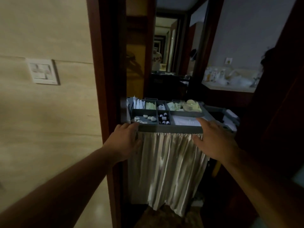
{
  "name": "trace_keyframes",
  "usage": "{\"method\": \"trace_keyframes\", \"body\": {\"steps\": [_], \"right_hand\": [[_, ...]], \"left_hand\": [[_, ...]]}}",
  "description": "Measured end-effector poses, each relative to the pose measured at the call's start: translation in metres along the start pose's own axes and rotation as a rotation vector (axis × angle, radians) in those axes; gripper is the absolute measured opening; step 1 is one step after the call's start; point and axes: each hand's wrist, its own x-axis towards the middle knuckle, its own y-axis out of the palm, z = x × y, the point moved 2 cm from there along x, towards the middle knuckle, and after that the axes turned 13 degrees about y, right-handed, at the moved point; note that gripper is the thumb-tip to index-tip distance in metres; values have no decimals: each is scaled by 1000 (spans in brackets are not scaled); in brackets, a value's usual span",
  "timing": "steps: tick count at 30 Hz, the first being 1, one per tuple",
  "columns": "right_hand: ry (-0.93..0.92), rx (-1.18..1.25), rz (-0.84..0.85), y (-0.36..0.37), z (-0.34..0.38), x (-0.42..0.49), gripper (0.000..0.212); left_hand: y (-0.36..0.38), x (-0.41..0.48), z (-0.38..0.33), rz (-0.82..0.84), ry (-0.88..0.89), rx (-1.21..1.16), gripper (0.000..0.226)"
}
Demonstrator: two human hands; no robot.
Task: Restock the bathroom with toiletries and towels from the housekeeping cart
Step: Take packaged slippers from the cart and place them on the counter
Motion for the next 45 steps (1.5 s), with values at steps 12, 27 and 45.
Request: {"method": "trace_keyframes", "body": {"steps": [12, 27, 45], "right_hand": [[33, 94, 125, 89, -31, 213, 71], [85, 239, 93, 158, -46, 322, 55], [457, 202, 145, 231, -109, 497, 59]], "left_hand": [[94, 195, 45, 36, -66, -8, 71], [196, 321, 69, -80, -123, -140, 60], [342, 578, 98, 10, -77, -418, 49]]}}
